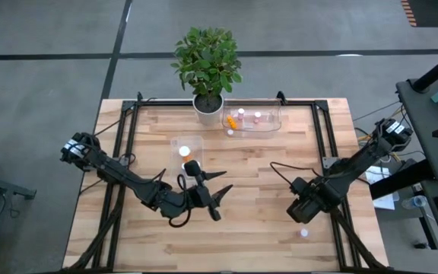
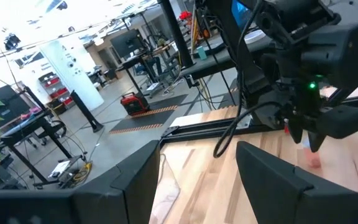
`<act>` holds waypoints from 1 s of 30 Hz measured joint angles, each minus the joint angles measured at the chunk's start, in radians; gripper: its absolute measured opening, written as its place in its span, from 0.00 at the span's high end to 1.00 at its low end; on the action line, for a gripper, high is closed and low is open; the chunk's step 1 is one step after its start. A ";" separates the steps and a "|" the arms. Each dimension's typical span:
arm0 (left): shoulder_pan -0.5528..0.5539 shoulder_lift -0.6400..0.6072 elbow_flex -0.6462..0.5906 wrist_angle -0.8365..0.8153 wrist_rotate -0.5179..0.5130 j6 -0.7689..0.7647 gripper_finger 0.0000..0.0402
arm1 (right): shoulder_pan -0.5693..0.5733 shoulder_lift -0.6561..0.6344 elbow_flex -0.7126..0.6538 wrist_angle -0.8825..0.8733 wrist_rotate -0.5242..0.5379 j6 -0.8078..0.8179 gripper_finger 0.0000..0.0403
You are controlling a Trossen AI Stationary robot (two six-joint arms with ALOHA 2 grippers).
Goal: Pick and place medicine bottles into bin by pill shape (circle, oval)
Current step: Put the red pill bottle into the top transparent bin
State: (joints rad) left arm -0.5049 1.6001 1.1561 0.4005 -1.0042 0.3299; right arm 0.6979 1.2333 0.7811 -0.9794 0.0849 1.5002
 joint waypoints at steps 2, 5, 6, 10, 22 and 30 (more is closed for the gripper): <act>0.001 0.000 0.000 0.000 0.000 0.000 0.51 | 0.000 0.014 -0.004 -0.002 -0.004 -0.001 0.56; 0.001 0.000 0.000 0.000 0.000 0.000 0.51 | 0.000 0.028 -0.004 0.000 -0.007 -0.008 0.58; 0.001 0.000 0.000 0.000 0.000 0.000 0.51 | 0.000 0.032 -0.004 0.001 -0.007 -0.007 0.59; 0.000 0.000 0.000 0.000 0.000 0.000 0.51 | 0.000 0.028 -0.004 0.004 -0.007 -0.007 0.70; -0.003 -0.090 -0.003 -0.146 0.000 0.017 0.51 | -0.330 -0.080 0.202 -0.097 0.224 -0.409 0.68; -0.006 -0.164 -0.071 -0.174 0.002 0.011 0.51 | -0.822 -0.023 0.437 -0.054 0.221 -1.010 0.72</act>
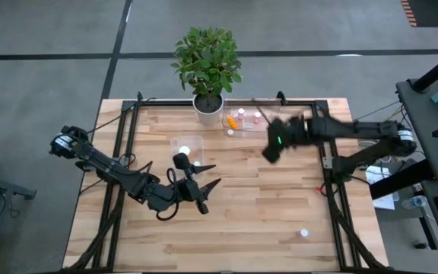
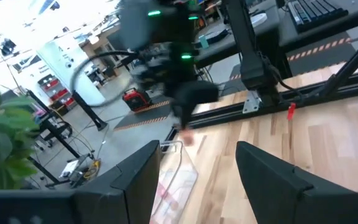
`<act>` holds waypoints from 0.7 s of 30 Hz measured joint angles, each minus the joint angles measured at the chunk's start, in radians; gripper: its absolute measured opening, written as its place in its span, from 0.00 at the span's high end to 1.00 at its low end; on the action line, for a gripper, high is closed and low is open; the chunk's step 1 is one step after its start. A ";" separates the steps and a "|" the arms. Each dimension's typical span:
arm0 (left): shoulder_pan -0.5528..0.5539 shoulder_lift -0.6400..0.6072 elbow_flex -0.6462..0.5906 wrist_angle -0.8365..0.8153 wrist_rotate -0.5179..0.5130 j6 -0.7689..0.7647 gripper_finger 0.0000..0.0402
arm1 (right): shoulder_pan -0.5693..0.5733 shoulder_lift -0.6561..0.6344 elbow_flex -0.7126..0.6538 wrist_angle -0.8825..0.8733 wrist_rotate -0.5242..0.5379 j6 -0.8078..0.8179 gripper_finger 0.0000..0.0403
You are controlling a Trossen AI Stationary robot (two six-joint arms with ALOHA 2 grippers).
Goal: Pick and place medicine bottles into bin by pill shape (circle, oval)
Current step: Put the red pill bottle into the top transparent bin
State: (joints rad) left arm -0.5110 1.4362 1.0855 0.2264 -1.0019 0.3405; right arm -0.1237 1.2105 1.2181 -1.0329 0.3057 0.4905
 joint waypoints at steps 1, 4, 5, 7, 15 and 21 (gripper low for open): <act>0.000 -0.013 -0.015 0.000 0.000 -0.013 0.51 | -0.059 0.016 0.024 0.005 -0.014 -0.056 0.72; 0.000 -0.053 -0.064 -0.001 0.000 -0.047 0.51 | -0.215 0.074 0.083 0.018 -0.073 -0.197 0.72; -0.001 -0.066 -0.078 0.001 0.000 -0.053 0.51 | -0.262 0.096 0.096 0.026 -0.092 -0.236 0.72; 0.000 -0.092 -0.105 0.001 0.000 -0.070 0.51 | -0.340 0.146 0.117 0.030 -0.124 -0.308 0.72; 0.000 -0.168 -0.187 0.009 0.000 -0.106 0.51 | -0.520 0.373 0.134 0.115 -0.159 -0.506 0.72; 0.000 -0.194 -0.217 0.010 0.001 -0.125 0.51 | -0.573 0.483 0.134 0.142 -0.158 -0.564 0.70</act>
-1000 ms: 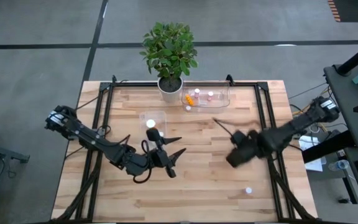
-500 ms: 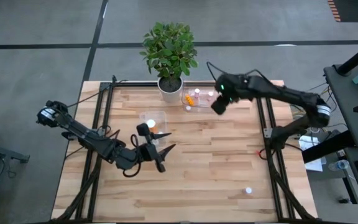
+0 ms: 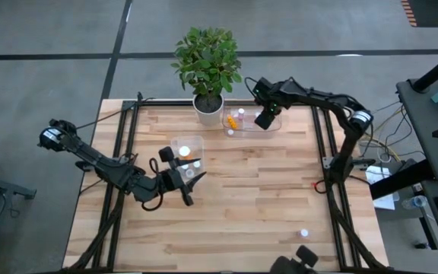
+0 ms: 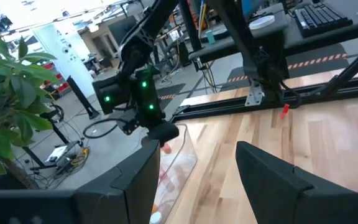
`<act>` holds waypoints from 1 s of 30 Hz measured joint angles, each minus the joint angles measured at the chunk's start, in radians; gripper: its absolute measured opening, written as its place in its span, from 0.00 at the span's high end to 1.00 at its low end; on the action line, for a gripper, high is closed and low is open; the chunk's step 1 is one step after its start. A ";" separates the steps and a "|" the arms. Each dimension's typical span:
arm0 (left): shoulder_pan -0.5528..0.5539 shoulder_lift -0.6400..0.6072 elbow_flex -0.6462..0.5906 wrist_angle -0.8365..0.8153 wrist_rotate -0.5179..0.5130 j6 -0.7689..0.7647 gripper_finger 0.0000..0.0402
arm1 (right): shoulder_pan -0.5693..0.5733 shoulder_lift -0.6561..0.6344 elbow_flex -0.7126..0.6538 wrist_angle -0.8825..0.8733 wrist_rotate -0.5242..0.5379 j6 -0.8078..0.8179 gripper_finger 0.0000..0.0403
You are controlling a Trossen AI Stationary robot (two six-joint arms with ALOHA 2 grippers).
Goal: Pick and place medicine bottles into bin by pill shape (circle, oval)
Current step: Put the red pill bottle into the top transparent bin, then put the pink pill bottle into the top transparent bin
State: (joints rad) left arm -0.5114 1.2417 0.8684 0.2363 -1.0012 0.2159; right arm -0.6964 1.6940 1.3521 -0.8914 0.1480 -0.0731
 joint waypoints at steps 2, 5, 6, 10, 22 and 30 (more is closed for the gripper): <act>0.000 0.000 -0.002 0.003 0.000 0.000 0.51 | -0.004 0.012 0.000 0.009 -0.002 -0.009 0.68; 0.000 0.000 -0.004 0.003 0.000 -0.001 0.51 | -0.005 0.021 0.000 0.020 -0.002 -0.016 0.65; 0.000 0.000 -0.005 0.005 0.000 -0.001 0.51 | -0.005 0.021 0.000 0.023 -0.002 -0.017 0.64; 0.000 0.000 -0.008 0.019 0.000 0.000 0.51 | -0.005 0.016 0.000 0.038 -0.009 -0.017 0.58; 0.000 0.000 -0.008 0.021 0.000 -0.008 0.51 | 0.161 -0.276 -0.001 -0.205 -0.093 0.235 0.50; -0.011 0.000 -0.008 0.016 0.001 -0.049 0.51 | 0.565 -0.523 -0.063 -0.307 -0.212 0.672 0.50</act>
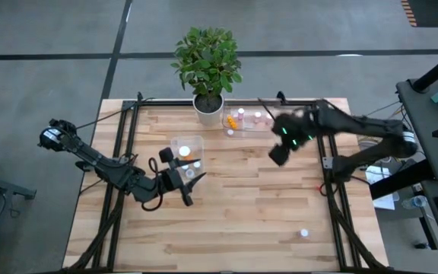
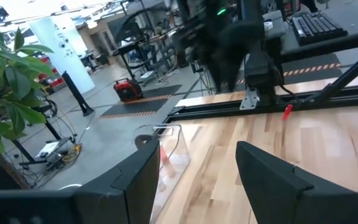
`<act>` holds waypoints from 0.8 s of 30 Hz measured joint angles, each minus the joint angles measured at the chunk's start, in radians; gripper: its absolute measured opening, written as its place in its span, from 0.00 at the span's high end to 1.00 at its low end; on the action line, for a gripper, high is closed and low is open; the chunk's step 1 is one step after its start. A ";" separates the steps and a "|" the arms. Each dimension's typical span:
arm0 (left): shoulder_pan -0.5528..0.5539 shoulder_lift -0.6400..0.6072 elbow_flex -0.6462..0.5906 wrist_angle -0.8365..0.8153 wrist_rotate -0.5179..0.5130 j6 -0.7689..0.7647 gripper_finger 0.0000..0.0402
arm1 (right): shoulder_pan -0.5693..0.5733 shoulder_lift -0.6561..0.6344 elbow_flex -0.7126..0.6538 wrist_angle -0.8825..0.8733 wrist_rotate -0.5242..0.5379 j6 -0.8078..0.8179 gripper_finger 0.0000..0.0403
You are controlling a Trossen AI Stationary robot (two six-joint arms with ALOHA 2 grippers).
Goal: Pick and place medicine bottles into bin by pill shape (circle, oval)
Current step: Put the pink pill bottle into the top transparent bin
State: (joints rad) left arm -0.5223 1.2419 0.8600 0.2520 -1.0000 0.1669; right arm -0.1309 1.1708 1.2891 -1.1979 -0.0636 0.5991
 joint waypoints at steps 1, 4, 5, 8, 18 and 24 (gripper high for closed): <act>-0.003 0.000 0.000 0.000 0.000 0.000 0.51 | 0.064 -0.021 -0.010 -0.003 0.001 0.075 0.50; -0.010 0.000 0.000 0.000 0.000 0.000 0.51 | 0.259 -0.061 -0.044 -0.001 0.005 0.306 0.50; -0.011 0.000 0.000 0.000 0.001 0.000 0.51 | 0.324 -0.066 -0.055 0.001 0.010 0.385 0.50; -0.011 0.000 0.000 0.000 0.001 -0.003 0.51 | 0.505 -0.054 -0.082 0.002 0.030 0.601 0.50; -0.023 0.000 0.000 0.000 0.001 -0.003 0.51 | 0.918 0.140 -0.146 0.016 0.018 1.113 0.50; -0.029 0.000 0.000 0.000 0.001 -0.003 0.51 | 1.031 0.244 -0.154 0.103 -0.001 1.271 0.50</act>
State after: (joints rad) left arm -0.5510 1.2423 0.8597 0.2523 -0.9989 0.1642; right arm 0.8997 1.4143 1.1347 -1.0946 -0.0643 1.8698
